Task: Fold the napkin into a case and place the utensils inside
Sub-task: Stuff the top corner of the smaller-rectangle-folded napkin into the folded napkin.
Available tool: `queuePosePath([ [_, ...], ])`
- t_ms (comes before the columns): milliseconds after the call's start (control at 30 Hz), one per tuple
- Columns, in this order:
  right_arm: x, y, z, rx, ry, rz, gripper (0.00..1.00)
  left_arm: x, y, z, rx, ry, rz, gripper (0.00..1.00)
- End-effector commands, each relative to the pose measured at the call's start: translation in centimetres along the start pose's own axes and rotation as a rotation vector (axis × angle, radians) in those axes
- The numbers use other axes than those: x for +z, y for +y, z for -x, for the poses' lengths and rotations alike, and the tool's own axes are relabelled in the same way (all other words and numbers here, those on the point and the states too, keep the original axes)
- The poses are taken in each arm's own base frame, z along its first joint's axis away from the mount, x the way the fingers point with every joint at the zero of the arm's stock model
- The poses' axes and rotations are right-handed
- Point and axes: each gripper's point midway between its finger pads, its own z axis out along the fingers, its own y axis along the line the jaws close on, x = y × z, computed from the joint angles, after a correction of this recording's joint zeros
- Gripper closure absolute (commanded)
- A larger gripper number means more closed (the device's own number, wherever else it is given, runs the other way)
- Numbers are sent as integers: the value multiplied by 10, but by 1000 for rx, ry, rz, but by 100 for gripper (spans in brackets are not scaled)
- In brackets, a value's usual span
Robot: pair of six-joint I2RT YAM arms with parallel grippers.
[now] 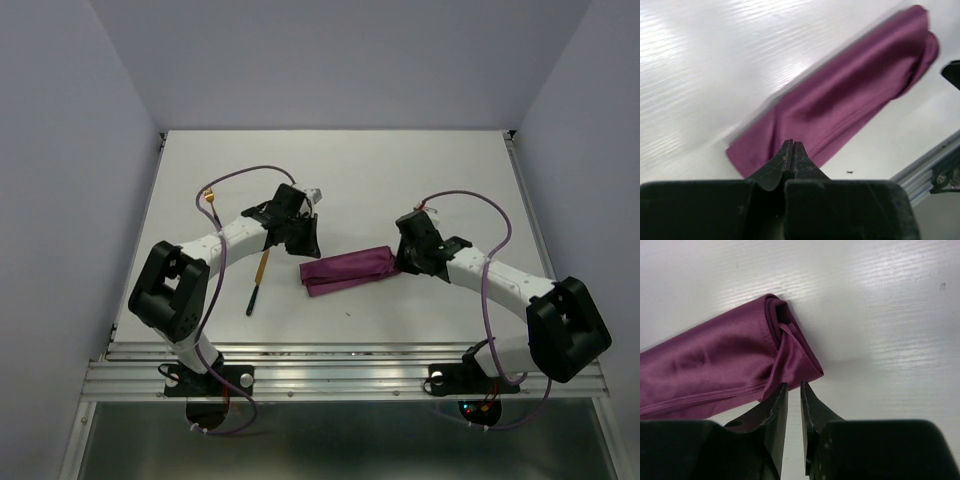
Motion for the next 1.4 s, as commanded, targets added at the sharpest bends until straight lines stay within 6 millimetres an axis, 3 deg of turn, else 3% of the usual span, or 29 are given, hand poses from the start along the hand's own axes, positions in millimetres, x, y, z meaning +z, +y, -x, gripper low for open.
queuePosePath([
  [0, -2, -18, -7, 24, 4, -58, 78, -8, 27, -2, -46, -19, 93, 100],
  [233, 5, -30, -29, 16, 60, -85, 80, 6, 51, -14, -98, 10, 176, 100],
  [567, 35, -9, -27, 7, 81, -49, 80, 18, 49, -30, -108, 58, 129, 100],
  [733, 47, 3, 1, 20, 23, -69, 80, 20, 41, -40, -112, 82, 89, 100],
  [867, 60, 9, 27, 23, -5, -71, 79, 22, 20, -41, -111, 89, 22, 100],
  [933, 66, 14, 37, 17, -7, -64, 80, 19, 3, -35, -94, 81, -17, 100],
  [1067, 60, 18, 42, 21, -6, -32, 79, 2, -4, -18, -71, 32, -1, 100],
  [1200, 49, 12, 30, 53, 18, -9, 77, -17, -9, 2, 0, -34, 57, 100],
  [1333, 35, 5, 0, 96, 86, 37, 75, -27, -19, 5, 94, -54, 82, 100],
  [1367, 31, 12, -6, 116, 110, 86, 74, -28, -18, 5, 98, -54, 87, 100],
])
